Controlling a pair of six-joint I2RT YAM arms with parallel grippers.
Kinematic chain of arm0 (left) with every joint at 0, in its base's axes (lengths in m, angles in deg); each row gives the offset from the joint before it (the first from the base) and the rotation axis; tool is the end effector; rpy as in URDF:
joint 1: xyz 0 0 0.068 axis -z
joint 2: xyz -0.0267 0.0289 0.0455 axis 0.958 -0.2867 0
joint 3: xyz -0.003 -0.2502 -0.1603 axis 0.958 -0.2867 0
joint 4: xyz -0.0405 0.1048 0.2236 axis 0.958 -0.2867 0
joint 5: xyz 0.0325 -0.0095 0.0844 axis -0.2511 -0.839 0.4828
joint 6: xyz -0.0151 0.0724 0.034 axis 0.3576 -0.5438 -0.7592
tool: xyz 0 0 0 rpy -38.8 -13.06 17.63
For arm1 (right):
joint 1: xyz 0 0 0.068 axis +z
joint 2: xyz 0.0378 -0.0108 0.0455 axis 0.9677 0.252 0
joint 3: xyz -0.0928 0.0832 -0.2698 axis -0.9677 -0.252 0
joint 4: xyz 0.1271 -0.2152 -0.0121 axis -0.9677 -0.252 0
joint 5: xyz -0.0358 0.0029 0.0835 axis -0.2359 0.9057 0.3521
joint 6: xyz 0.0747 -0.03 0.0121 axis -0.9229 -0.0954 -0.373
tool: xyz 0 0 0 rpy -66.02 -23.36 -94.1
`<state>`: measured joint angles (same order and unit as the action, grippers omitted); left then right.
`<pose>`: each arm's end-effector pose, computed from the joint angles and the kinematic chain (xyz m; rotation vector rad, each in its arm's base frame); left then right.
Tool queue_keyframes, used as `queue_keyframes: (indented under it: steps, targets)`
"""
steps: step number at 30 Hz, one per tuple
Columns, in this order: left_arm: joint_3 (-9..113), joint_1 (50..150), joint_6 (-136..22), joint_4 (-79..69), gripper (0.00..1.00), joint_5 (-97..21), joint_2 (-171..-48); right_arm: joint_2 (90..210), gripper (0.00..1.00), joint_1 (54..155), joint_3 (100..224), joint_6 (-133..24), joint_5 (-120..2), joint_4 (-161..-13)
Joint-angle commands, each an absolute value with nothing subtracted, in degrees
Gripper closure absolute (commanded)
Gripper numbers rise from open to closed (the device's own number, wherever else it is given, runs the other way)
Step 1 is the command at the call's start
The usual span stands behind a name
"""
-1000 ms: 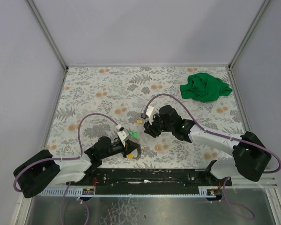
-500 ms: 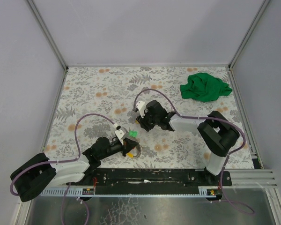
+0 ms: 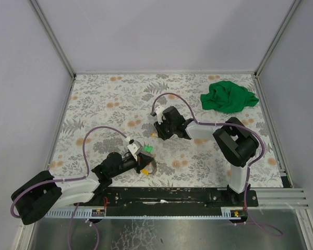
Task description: Put the keys on the keyring
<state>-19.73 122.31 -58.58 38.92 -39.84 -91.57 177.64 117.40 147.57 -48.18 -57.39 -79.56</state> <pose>0.1111 -0.1462 0.1664 0.7463 1.6951 -0.8819 0.3079 0.2920 0.1636 -0.9031 2.1456 0.5645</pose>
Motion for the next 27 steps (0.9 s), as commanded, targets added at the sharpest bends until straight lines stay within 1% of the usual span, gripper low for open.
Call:
queue_keyframes:
  steps: [1,3,5,7,8,10,13,16,23,27]
  targets:
    - [-19.7,122.5,-59.1,40.2,1.0,-38.9,-91.5,178.0,0.69,117.3,150.3,-50.9,-55.0,-81.1]
    - [-19.7,122.5,-59.1,40.2,1.0,-38.9,-91.5,177.7,0.75,117.3,150.0,-51.1,-54.8,-81.5]
    - [-19.6,122.5,-59.1,40.2,1.0,-38.8,-91.6,176.7,0.82,117.3,149.3,-51.0,-55.2,-82.1]
    - [-19.5,122.5,-59.2,40.2,1.0,-38.8,-91.8,174.8,0.89,117.3,148.3,-50.6,-56.3,-82.6]
    - [-19.5,122.5,-59.2,40.2,1.0,-38.9,-91.9,173.4,0.94,117.3,147.8,-50.2,-56.9,-83.1]
    - [-19.4,122.5,-59.3,40.1,1.0,-38.8,-92.0,170.6,0.99,117.3,146.7,-49.1,-58.3,-84.6]
    - [-19.3,122.5,-59.5,40.0,1.0,-38.8,-91.6,165.1,1.0,117.3,143.7,-46.9,-60.3,-85.0]
    - [-19.2,122.5,-59.9,39.6,1.0,-38.9,-90.4,158.6,1.0,117.3,138.6,-44.3,-60.7,-81.8]
    - [-18.1,122.5,-62.9,37.9,1.0,-38.4,-87.8,147.1,1.0,117.3,123.9,-37.2,-58.6,-65.6]
    - [-16.7,122.4,-65.2,37.9,1.0,-40.0,-88.5,142.4,1.0,117.3,116.8,-34.5,-54.3,-56.7]
